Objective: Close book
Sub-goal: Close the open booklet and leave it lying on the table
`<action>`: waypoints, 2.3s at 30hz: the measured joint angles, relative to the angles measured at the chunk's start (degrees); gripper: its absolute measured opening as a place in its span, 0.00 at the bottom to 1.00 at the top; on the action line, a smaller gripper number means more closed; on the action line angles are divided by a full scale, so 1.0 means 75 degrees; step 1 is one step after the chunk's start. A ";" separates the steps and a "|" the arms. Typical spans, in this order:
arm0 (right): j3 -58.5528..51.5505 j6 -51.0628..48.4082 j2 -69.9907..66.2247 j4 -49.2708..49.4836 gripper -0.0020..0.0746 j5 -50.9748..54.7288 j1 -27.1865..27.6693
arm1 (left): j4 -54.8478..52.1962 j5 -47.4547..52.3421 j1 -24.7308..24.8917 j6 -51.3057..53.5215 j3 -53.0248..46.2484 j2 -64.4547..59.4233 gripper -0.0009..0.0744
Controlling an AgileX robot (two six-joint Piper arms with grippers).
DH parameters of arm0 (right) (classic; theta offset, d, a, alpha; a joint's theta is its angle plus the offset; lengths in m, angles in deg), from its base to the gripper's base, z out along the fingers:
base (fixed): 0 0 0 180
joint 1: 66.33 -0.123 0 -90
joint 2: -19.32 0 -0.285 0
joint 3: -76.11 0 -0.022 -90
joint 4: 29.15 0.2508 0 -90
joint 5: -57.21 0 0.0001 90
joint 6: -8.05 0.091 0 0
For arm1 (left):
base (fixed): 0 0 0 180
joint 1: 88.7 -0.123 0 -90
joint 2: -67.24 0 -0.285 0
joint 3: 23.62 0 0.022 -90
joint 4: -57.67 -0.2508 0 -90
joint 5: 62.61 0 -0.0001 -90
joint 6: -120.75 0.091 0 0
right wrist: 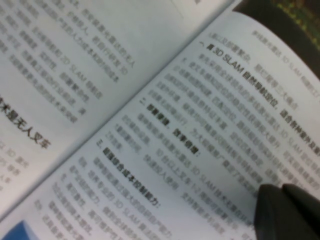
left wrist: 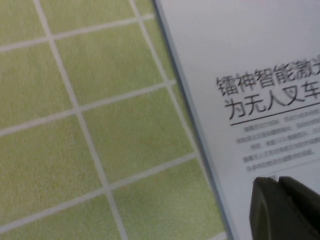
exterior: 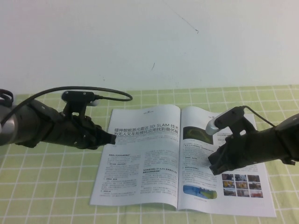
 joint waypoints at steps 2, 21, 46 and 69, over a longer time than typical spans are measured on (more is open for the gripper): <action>0.0019 0.0000 -0.0050 0.0000 0.02 0.0061 0.0000 | -0.0028 -0.0110 0.0000 0.0000 0.0012 -0.0249 0.01; 0.0075 0.0115 -0.0136 0.0015 0.02 0.0176 0.0014 | 0.0404 0.0076 0.0418 -0.0310 0.0092 -0.0586 0.01; 0.0007 0.0575 0.0793 -0.0604 0.02 0.0106 0.0011 | 0.5203 0.4044 0.1389 0.2451 0.0616 -0.0366 0.01; 0.0092 0.0810 -0.0128 -0.0763 0.02 0.0723 0.0011 | 0.0029 0.0259 0.0337 -0.0450 0.0616 -0.0262 0.01</action>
